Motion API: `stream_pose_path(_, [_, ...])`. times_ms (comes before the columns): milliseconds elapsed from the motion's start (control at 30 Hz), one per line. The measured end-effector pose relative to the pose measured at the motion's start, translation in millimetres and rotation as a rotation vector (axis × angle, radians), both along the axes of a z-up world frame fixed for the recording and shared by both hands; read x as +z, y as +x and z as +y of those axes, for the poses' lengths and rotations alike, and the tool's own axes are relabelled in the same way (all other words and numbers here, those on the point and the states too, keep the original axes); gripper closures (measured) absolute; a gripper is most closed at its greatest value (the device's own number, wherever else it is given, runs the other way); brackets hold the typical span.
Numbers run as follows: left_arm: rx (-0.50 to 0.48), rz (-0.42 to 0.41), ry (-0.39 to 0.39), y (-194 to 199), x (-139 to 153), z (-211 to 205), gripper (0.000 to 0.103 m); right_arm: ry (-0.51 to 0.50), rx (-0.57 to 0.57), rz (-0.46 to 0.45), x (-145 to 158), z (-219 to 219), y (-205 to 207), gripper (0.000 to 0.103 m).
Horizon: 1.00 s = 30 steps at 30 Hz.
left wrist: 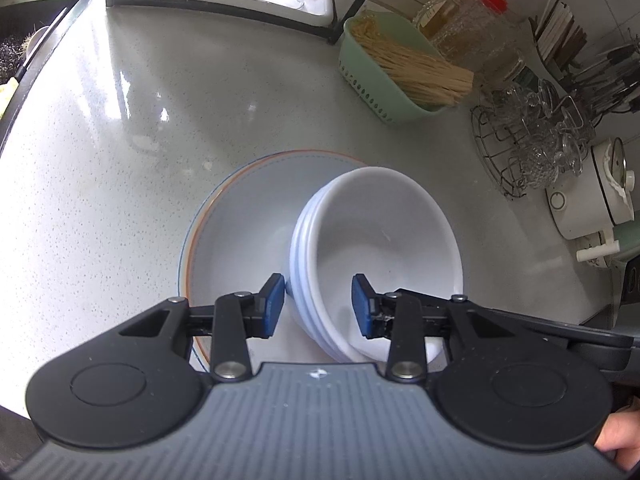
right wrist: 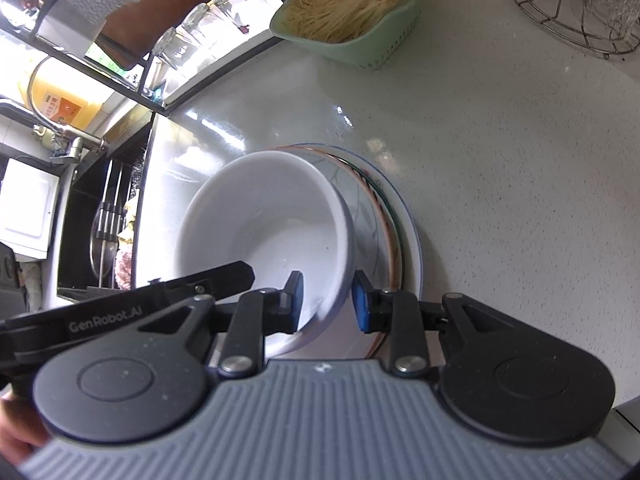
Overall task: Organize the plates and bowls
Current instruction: 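Lower the white bowl onto the leaf-print plate stack with both grippers, then open both grippers and lift them off the white bowl rim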
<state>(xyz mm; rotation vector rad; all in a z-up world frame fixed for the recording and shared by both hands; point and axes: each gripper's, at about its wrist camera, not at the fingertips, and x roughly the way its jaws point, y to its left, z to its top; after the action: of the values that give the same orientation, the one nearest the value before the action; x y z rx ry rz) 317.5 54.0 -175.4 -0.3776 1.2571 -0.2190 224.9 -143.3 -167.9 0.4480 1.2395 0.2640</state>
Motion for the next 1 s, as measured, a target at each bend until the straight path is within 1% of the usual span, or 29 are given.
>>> stream_pose_path(67, [0.011, 0.003, -0.003, -0.4, 0.8, 2.0, 0.051, -0.014, 0.001, -0.01, 3.6, 0.7, -0.5, 0.073])
stream_pose_path(200, [0.02, -0.008, -0.004, -4.6, 9.9, 8.3, 0.051, -0.035, -0.006, -0.037, 12.9, -0.1, -3.2, 0.073])
stream_pose_path(300, [0.012, -0.04, 0.014, -7.6, 23.3, 12.4, 0.051, -0.049, -0.006, -0.068, 22.2, 0.3, -7.1, 0.073])
stream_pose_path(467, [0.007, -0.097, 0.014, -12.4, 47.9, 20.2, 0.05, -0.078, -0.009, -0.13, 39.8, 2.7, -15.4, 0.073])
stream_pose_path(567, [-0.024, -0.141, 0.014, -16.1, 61.8, 22.7, 0.05, -0.097, -0.02, -0.169, 51.5, 5.0, -21.0, 0.073])
stream_pose_path(633, [-0.047, -0.153, 0.011, -18.1, 66.5, 24.9, 0.05, -0.108, -0.027, -0.195, 57.5, 7.8, -24.3, 0.073])
stream_pose_path(733, [-0.079, -0.183, 0.031, -21.2, 75.9, 29.9, 0.05, -0.122, -0.05, -0.22, 64.4, 13.6, -28.3, 0.073])
stream_pose_path(833, [-0.093, -0.224, 0.048, -23.7, 90.7, 39.0, 0.05, -0.117, -0.077, -0.247, 75.2, 17.6, -31.8, 0.073])
stream_pose_path(1000, [-0.08, -0.296, 0.076, -34.0, 125.3, 50.9, 0.05, -0.129, -0.081, -0.334, 105.1, 19.0, -39.4, 0.073])
